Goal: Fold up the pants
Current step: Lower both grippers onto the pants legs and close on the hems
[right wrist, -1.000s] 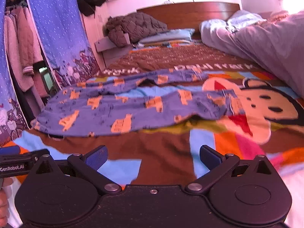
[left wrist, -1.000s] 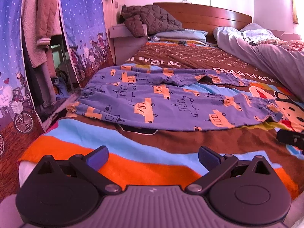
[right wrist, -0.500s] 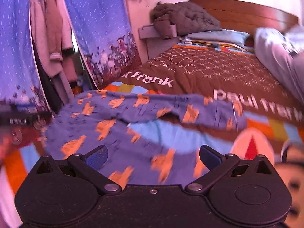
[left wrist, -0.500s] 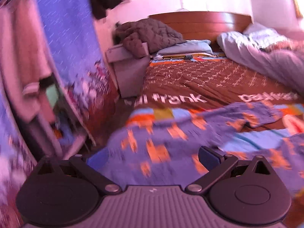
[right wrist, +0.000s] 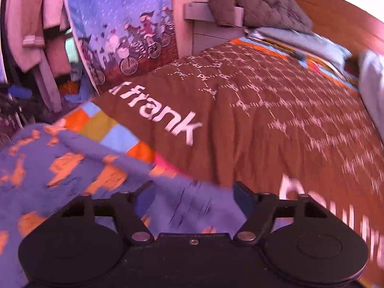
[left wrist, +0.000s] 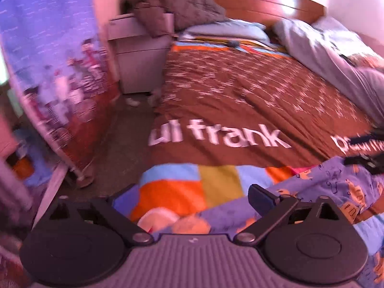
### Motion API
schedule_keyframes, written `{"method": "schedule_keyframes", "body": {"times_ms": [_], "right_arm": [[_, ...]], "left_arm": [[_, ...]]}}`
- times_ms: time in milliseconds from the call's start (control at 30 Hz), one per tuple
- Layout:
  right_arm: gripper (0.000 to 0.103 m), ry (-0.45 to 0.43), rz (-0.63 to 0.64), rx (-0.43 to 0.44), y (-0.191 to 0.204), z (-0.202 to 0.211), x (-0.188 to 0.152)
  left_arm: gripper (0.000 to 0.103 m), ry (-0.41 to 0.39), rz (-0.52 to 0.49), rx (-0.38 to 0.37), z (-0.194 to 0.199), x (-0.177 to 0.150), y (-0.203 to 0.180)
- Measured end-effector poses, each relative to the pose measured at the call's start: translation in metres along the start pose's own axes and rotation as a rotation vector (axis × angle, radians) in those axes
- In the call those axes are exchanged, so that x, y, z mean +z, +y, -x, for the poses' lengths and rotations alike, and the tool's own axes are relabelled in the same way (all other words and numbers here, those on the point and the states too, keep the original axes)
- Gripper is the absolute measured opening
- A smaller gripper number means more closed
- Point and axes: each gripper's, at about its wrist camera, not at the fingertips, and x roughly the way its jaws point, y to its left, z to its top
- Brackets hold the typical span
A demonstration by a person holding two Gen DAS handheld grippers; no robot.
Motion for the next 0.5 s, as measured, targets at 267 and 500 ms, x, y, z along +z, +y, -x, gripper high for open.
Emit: {"method": "schedule_keyframes", "body": {"times_ms": [267, 500], "right_arm": [[0.055, 0.102, 0.141, 0.122, -0.013, -0.067, 0.017], [0.049, 0.182, 0.213, 0.137, -0.012, -0.092, 0.002]], "left_arm": [[0.082, 0.233, -0.137, -0.06, -0.076, 0.002, -0.028], [0.062, 0.326, -0.288, 0.013, -0.1, -0.012, -0.051]]}}
